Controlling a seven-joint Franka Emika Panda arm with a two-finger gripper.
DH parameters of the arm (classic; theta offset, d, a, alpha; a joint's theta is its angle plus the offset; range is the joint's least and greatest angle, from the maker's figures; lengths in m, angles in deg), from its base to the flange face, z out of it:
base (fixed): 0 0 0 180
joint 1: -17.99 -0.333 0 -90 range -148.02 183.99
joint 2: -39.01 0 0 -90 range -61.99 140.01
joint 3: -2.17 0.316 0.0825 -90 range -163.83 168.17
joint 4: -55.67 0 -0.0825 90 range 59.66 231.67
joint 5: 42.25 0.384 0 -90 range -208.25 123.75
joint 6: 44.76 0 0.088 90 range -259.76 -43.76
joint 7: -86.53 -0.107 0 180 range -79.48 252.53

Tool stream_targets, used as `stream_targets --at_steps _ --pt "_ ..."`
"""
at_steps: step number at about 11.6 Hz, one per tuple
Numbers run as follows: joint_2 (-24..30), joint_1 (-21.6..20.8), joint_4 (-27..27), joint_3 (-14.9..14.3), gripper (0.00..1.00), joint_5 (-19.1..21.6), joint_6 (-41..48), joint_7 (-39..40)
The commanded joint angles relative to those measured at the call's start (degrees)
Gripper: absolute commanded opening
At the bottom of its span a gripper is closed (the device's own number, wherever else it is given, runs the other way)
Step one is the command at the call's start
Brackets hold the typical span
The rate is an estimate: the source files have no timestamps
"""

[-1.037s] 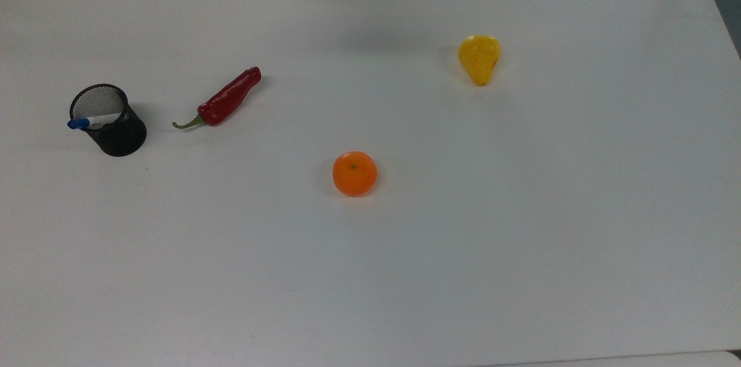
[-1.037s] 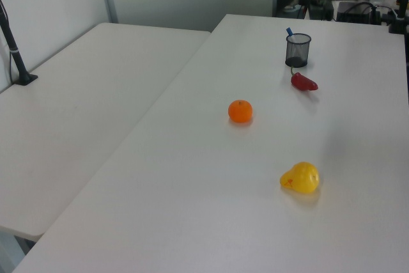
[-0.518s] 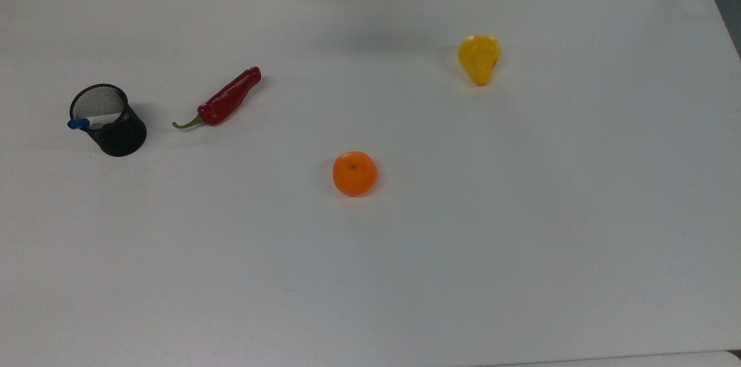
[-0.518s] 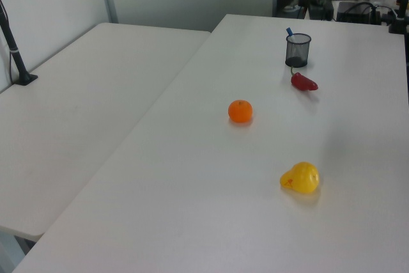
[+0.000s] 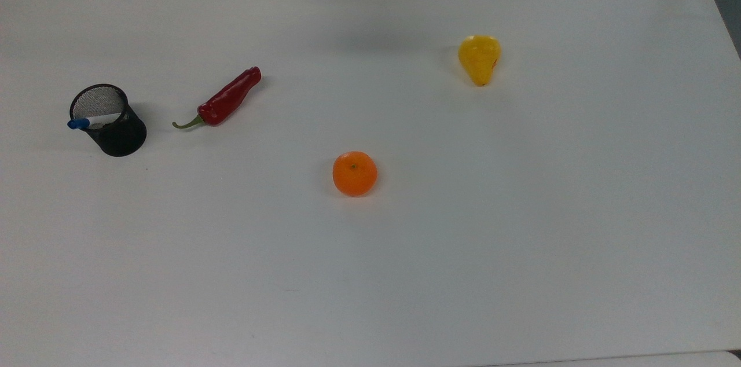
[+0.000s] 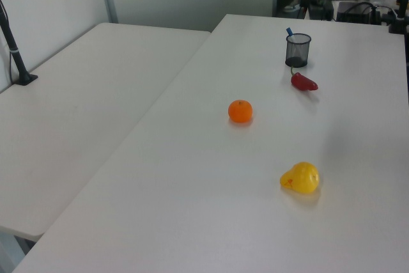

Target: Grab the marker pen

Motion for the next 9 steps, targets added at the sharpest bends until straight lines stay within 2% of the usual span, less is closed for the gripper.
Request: stream_targets --at_steps 1,3,9 --pt "1.8 -1.4 1.2 -3.8 1.00 -0.8 -1.7 -0.7" --pt "1.3 -1.4 0.5 -4.9 1.00 -2.3 -2.9 -1.1" --pt "-0.1 -1.4 0.9 -12.0 1.00 -3.1 -15.5 -6.1"
